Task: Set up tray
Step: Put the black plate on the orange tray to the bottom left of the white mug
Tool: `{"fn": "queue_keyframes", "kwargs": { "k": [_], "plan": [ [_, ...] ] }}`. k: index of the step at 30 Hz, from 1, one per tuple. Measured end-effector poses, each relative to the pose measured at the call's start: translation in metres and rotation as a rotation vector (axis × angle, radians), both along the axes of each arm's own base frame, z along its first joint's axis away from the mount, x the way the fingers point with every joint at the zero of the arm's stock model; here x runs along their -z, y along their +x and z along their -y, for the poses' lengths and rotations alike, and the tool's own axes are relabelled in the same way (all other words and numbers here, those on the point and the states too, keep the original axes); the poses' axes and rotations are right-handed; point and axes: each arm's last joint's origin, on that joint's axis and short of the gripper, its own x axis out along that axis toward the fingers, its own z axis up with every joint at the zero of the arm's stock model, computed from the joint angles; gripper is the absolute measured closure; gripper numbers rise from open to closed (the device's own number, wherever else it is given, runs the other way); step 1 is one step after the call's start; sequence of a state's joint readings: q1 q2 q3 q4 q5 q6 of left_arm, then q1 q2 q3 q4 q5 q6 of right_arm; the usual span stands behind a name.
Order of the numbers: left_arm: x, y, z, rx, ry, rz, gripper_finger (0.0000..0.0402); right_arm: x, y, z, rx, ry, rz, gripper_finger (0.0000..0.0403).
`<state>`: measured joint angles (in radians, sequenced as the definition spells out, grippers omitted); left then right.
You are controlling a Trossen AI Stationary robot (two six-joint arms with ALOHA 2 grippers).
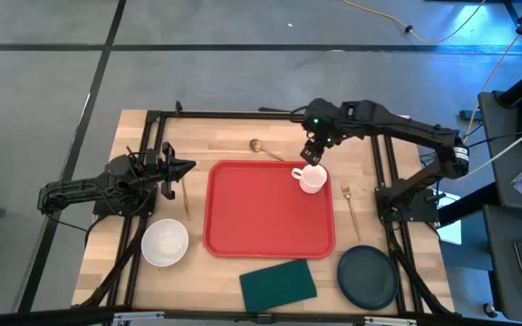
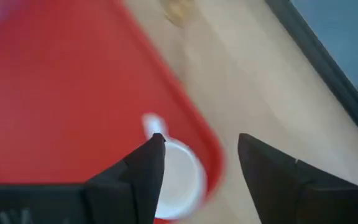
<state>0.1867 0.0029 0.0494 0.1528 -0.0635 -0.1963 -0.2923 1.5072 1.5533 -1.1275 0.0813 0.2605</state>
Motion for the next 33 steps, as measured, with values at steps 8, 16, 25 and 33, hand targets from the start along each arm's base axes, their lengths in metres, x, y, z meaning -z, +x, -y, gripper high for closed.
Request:
{"fn": "queue_keyframes", "kwargs": {
  "k": [8,16,25,33],
  "plan": [
    [0.0,0.0,0.0,0.01,0.002,0.0,0.0376,-0.016,0.023,-0.043,-0.111,0.052,0.209,0.0199],
    [0.0,0.0,0.001,0.051,-0.008,0.004,0.0323,-0.016,0.026,-0.096,-0.054,0.183,0.234,0.0198],
    [0.0,0.0,0.002,0.094,-0.094,0.022,0.022,0.0,-0.013,-0.153,0.308,0.334,-0.074,0.0198],
    [0.0,0.0,0.002,0.078,-0.109,0.026,0.02,0.015,-0.061,-0.211,0.707,0.47,-0.273,0.0198]
  ]
}}
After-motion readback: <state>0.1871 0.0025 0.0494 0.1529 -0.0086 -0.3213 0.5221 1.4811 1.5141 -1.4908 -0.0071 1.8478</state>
